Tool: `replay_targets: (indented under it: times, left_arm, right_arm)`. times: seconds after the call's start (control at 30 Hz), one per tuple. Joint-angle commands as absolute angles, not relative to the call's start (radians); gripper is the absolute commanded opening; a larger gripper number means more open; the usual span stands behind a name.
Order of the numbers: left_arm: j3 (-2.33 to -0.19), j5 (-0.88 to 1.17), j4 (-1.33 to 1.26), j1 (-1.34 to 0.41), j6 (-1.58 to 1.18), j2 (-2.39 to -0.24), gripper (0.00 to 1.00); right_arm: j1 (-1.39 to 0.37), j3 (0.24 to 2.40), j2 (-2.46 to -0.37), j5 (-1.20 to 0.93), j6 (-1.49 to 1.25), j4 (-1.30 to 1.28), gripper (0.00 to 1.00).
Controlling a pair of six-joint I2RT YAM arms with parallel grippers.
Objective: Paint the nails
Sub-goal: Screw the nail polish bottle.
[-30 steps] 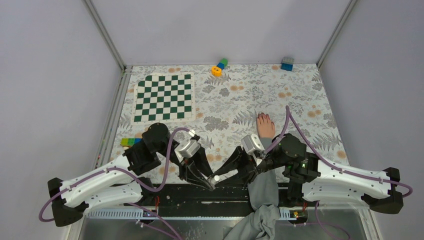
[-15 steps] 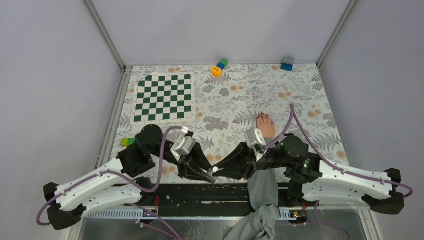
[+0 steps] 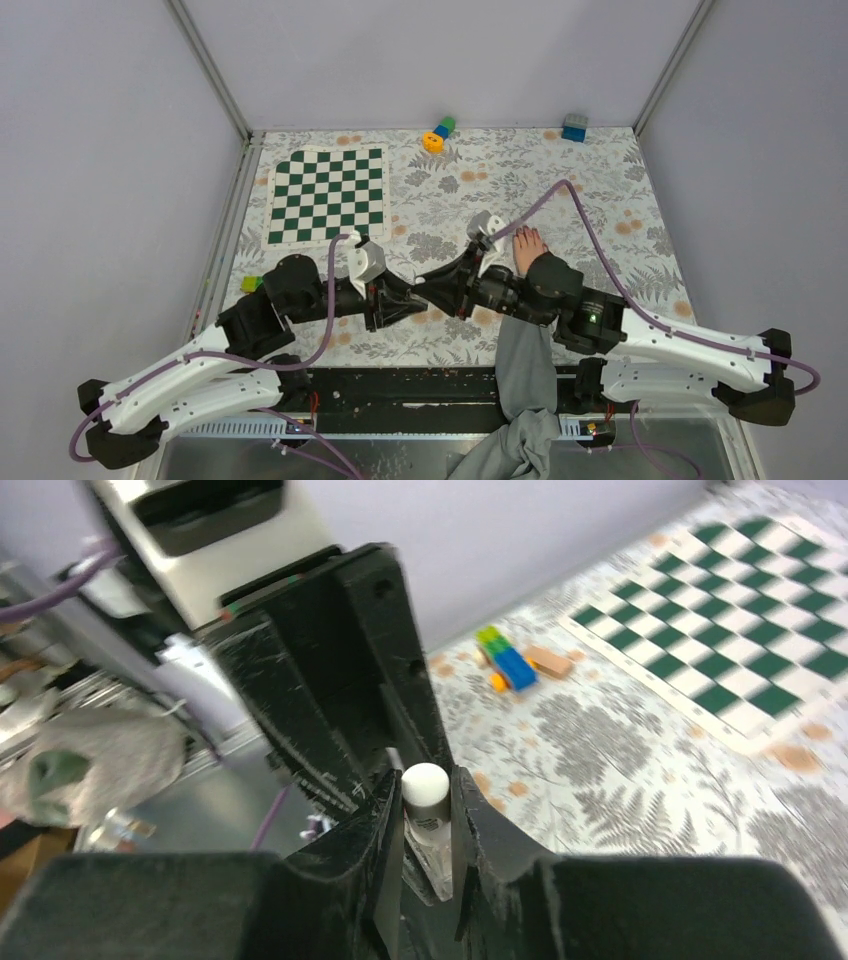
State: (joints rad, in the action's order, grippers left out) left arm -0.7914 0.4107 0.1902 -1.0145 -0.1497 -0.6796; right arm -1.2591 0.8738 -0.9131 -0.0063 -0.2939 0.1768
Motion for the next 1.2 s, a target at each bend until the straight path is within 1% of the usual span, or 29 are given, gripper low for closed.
replay_targets:
  times: [0.0,0.17,0.3,0.53,0.67,0.7,0.77,0.83,0.93,0.97,1.0,1.1,1.17]
  left_arm:
    - [-0.809,0.055,0.123,-1.01,-0.098,-0.705,0.0]
    - [-0.813,-0.11,0.158,-1.009,-0.114,-0.707,0.0]
    - [-0.812,-0.201,0.176,-1.009,-0.125,-0.716,0.0]
    - [-0.82,-0.249,0.202,-1.009,-0.135,-0.75,0.0]
    - [-0.82,-0.235,0.199,-1.009,-0.135,-0.751,0.0]
    - [-0.82,-0.226,0.196,-1.009,-0.134,-0.749,0.0]
    - [-0.814,-0.199,0.182,-1.009,-0.128,-0.742,0.0]
    - [-0.811,-0.144,0.168,-1.009,-0.121,-0.733,0.0]
    - [-0.794,-0.057,0.127,-1.009,-0.115,-0.715,0.0]
    - [-0.79,-0.025,0.118,-1.009,-0.114,-0.708,0.0]
    - [-0.788,0.009,0.106,-1.009,-0.111,-0.705,0.0]
    - [-0.781,0.142,0.069,-1.009,-0.1,-0.694,0.0]
    - [-0.785,0.239,0.053,-1.009,-0.097,-0.695,0.0]
  right_arm:
    - [-1.276,0.988,-1.071,0.073,-0.465,-0.047,0.0]
    - [-1.277,1.079,-1.172,0.171,-0.588,-0.131,0.0]
    - [-1.28,1.125,-1.239,0.276,-0.667,-0.166,0.0]
    - [-1.307,1.183,-1.304,0.499,-0.713,-0.173,0.0]
    - [-1.308,1.152,-1.276,0.538,-0.696,-0.124,0.0]
    - [-1.307,1.143,-1.266,0.538,-0.688,-0.112,0.05]
    - [-1.307,1.12,-1.24,0.542,-0.674,-0.09,0.31]
    - [-1.307,1.093,-1.202,0.556,-0.665,-0.065,0.46]
    - [-1.308,1.074,-1.159,0.597,-0.612,-0.043,0.65]
    - [-1.306,1.074,-1.145,0.612,-0.588,-0.045,0.7]
    - [-1.306,1.074,-1.13,0.627,-0.565,-0.048,0.72]
    - [-1.302,1.056,-1.069,0.66,-0.514,-0.047,0.75]
    - [-1.299,1.026,-1.018,0.647,-0.47,-0.019,0.77]
